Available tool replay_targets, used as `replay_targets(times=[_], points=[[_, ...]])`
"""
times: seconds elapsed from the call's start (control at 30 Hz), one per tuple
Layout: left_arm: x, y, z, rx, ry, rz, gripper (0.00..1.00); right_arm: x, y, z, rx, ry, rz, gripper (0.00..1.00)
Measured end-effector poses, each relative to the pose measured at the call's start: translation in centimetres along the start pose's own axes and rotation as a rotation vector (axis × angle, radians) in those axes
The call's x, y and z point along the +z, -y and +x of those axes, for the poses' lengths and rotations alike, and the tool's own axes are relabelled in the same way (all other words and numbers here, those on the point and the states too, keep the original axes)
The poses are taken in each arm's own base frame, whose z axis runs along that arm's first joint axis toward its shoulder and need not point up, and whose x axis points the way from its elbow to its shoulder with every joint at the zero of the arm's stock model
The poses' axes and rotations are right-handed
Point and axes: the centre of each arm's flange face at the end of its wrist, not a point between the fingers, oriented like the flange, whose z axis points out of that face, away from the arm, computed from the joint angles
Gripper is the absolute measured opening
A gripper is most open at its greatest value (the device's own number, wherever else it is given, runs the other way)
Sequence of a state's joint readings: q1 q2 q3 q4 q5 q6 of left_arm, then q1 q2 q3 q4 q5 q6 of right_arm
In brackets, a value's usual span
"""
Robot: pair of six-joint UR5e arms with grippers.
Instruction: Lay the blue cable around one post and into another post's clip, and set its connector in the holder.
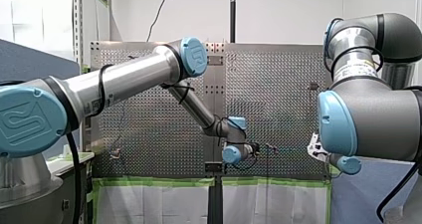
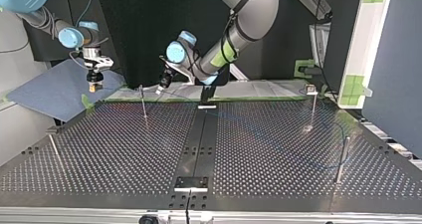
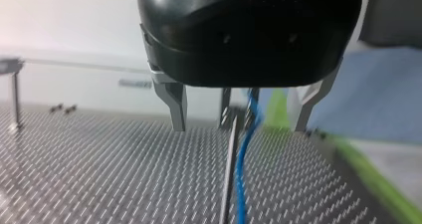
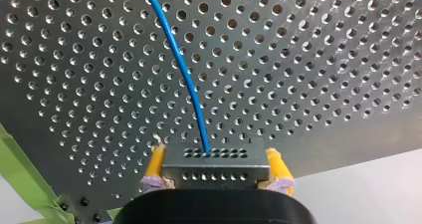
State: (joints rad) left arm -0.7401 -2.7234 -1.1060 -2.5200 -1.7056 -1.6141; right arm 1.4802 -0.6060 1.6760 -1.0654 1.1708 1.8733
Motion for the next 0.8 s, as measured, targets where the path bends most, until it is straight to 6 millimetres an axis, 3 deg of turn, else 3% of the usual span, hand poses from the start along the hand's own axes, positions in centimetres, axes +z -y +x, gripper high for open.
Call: replay_targets(times=[0.43,0.8], points=[[-2.0,3.4,1.0,0.087,-0.101,0.105,1.0,-0.1,0.1,-0.5,0.005,0.011,-0.002,0.0],[-2.5,6.7,-0.1,0.093,-0.086,0.119,1.0,-0.2,0.1,-0.8,0.013,0.014,-0.002,0.0]])
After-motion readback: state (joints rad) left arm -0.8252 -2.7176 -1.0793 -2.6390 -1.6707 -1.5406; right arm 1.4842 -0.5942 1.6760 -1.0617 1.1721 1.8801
